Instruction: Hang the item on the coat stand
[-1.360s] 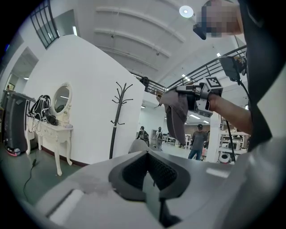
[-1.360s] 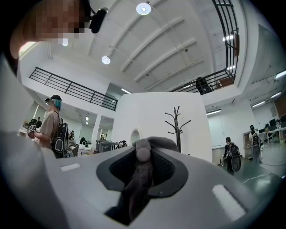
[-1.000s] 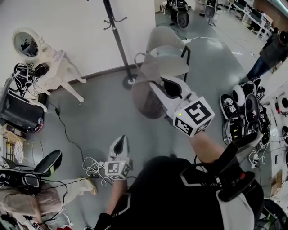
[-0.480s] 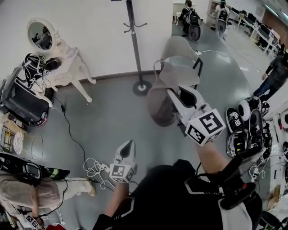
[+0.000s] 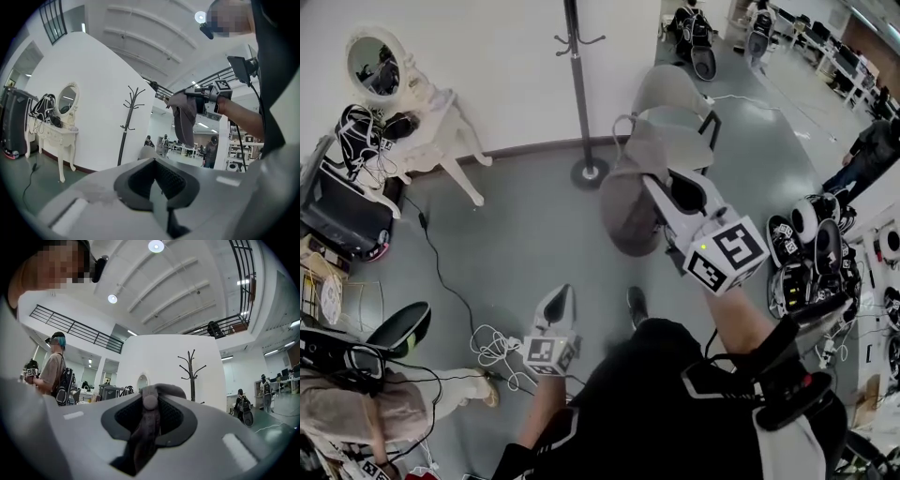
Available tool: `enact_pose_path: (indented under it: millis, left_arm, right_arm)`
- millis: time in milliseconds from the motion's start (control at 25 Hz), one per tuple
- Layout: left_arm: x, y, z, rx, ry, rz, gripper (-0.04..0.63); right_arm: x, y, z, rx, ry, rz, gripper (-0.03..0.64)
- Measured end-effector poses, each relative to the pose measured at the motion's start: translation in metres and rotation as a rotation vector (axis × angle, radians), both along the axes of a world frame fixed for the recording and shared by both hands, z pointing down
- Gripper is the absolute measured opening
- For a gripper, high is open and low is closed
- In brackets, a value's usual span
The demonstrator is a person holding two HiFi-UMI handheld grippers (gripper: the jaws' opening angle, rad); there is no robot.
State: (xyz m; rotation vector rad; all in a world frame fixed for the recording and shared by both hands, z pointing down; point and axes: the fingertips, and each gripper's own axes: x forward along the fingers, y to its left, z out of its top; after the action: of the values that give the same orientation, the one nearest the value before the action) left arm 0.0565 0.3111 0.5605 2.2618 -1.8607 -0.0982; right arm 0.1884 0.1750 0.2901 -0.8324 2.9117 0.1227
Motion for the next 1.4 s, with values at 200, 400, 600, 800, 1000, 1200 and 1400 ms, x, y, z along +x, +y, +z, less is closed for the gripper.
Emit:
enact_pose_path:
  millis: [200, 400, 600, 800, 1000, 1200, 1400]
  left_arm:
    - [-0.016, -0.022, -0.002, -0.003, -0.006, -0.042, 0.022]
    - [-0.033, -0.055, -0.011, -0.006, -0.015, -0.067, 0.021]
    - [-0.045, -0.1, -0.015, -0.008, -0.021, -0.089, 0.021]
    - [-0.047, -0.142, -0.014, -0.019, -0.028, -0.096, 0.022]
    - [-0.05, -0.178, -0.007, -0.04, -0.036, -0.107, 0.021]
    - [-0.04, -0.214, 0.002, -0.043, -0.032, -0.063, 0.021]
    - [-0.039, -0.243, 0.007, -0.06, -0.042, -0.096, 0.021]
  right_arm:
    - [-0.019, -0.029, 0.0, 0.002, -0.01, -0.036, 0.083]
    - [-0.037, -0.065, -0.005, 0.001, -0.029, -0.073, 0.084]
    - [-0.051, -0.11, -0.006, 0.0, -0.027, -0.094, 0.083]
    - [-0.052, -0.155, -0.005, -0.01, -0.028, -0.106, 0.083]
    - [-0.052, -0.196, -0.007, -0.017, -0.041, -0.117, 0.083]
    - [-0.049, -0.234, -0.006, -0.023, -0.045, -0.133, 0.083]
    - [-0.046, -0.261, -0.011, -0.011, -0.046, -0.161, 0.083]
